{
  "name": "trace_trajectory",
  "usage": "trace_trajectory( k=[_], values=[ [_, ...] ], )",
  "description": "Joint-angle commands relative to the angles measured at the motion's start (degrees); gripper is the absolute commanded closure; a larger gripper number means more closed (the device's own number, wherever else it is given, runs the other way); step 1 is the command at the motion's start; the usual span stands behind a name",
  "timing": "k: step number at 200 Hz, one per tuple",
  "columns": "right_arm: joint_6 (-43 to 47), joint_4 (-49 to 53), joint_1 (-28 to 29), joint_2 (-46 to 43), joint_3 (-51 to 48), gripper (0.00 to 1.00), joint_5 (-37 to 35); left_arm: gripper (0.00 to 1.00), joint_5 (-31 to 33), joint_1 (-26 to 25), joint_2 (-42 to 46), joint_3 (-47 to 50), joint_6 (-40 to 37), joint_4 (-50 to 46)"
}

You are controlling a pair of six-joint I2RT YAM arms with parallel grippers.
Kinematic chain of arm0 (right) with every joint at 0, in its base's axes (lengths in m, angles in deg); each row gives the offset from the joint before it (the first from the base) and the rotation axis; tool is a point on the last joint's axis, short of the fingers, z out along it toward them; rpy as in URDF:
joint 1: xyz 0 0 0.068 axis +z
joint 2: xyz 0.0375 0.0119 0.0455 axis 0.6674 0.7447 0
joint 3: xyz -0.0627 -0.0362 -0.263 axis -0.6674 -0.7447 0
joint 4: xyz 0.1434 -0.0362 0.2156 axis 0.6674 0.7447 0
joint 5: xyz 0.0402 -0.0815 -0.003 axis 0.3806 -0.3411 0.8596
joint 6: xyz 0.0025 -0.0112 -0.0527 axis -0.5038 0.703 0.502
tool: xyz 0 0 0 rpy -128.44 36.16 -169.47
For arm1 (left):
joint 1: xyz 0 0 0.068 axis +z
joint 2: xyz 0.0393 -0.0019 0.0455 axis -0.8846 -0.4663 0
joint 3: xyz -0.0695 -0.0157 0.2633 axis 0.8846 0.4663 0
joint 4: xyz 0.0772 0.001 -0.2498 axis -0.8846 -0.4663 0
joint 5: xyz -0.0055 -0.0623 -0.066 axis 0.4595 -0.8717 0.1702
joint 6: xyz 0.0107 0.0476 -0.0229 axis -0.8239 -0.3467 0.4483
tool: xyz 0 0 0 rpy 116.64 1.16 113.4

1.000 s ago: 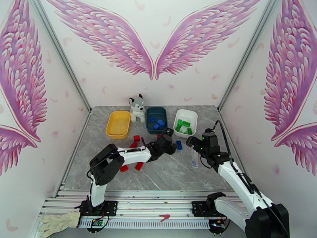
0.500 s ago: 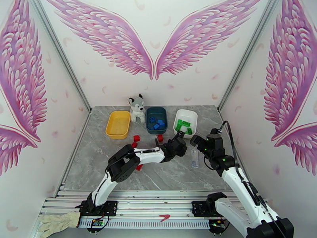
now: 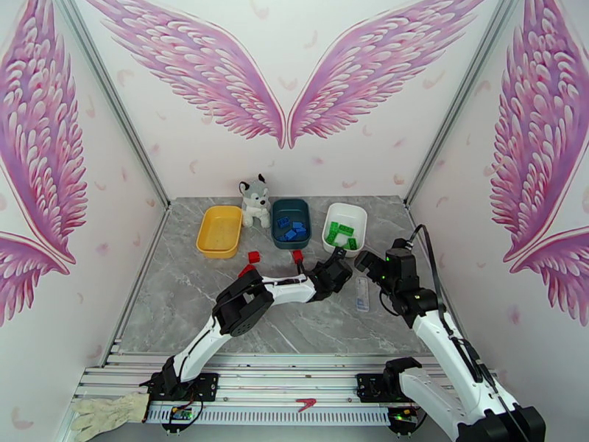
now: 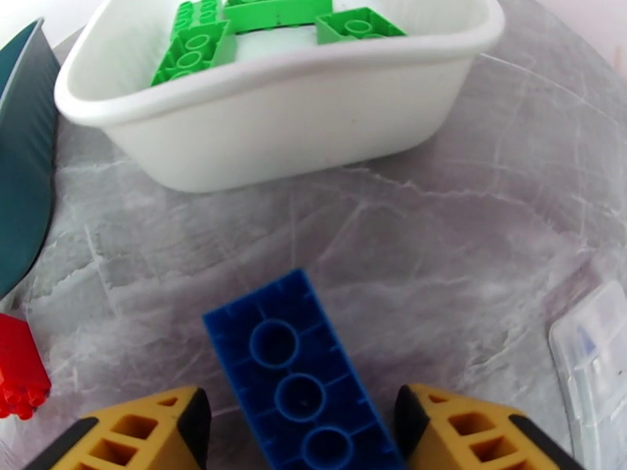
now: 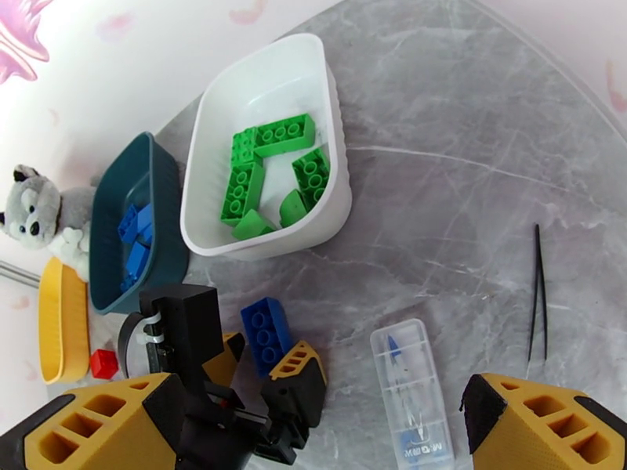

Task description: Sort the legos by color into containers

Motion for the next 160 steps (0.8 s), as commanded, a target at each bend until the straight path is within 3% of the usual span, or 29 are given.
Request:
trace_trajectory(
  k=[1, 39, 57, 102, 160],
  values=[
    [-0.5, 0.2, -0.6, -1.1, -0.7, 0.00, 1.2, 0.49, 1.3, 0.4, 0.0, 0.8, 0.0, -1.0],
    [-0.5, -0.3, -0.8, -1.2, -1.1, 0.00, 1.7, 0.71, 1.1, 0.4, 3.4, 6.5, 0.1, 2.7],
    [-0.5, -0.5, -0.9, -1.1, -1.1, 0.00, 2.2, 0.77, 1.6, 0.5, 6.0, 9.9, 0.2, 4.0],
    [0.6, -2.7, -0.9, -1.4, -1.8, 0.00, 6.0, 0.79, 1.4, 1.6, 16.3, 21.6, 0.8, 8.7],
    [1.2, -6.1, -0.9, -1.2, -3.1, 0.01, 10.9, 0.80, -4.0, 9.2, 24.4, 26.4, -0.1, 10.0]
  ],
)
